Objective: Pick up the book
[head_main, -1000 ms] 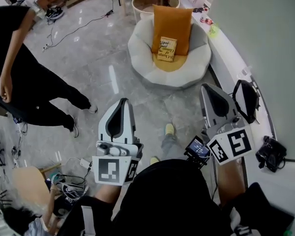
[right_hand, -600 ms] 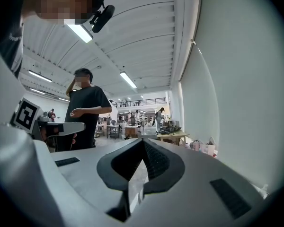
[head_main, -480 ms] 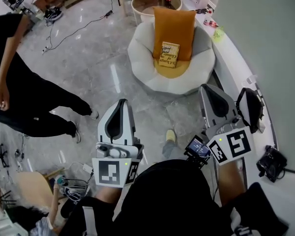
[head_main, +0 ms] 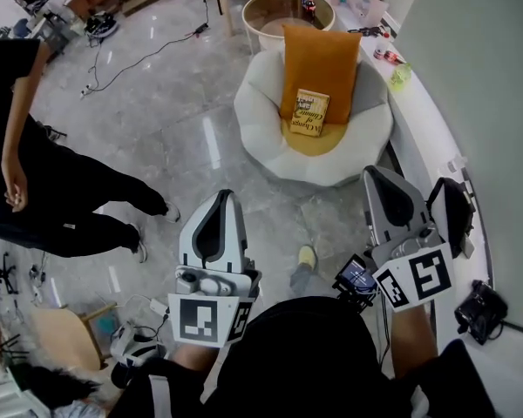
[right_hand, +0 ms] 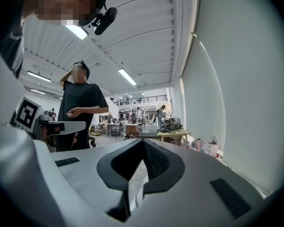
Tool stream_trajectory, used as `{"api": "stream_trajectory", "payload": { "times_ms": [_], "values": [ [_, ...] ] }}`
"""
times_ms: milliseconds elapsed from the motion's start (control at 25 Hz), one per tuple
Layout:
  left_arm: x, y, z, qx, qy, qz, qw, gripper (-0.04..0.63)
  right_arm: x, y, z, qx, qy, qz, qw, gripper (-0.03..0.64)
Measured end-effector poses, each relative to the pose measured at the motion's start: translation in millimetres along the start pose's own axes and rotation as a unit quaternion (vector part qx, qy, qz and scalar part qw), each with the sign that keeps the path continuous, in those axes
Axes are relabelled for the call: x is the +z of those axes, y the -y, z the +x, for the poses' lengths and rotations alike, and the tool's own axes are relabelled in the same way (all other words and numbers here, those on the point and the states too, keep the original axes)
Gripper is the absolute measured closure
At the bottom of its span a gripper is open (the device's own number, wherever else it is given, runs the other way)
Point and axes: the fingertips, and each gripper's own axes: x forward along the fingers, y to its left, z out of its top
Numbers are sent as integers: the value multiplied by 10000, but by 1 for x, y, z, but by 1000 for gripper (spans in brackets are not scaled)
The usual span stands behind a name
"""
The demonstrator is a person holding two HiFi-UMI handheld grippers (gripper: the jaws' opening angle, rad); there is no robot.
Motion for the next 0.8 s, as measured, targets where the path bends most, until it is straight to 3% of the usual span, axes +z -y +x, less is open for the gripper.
{"api": "stream_trajectory", "payload": {
  "times_ms": [800],
  "values": [
    [-12,30,63,179,14,262,9995,584,-11,61,31,398,49,96,9991,607]
  ]
}}
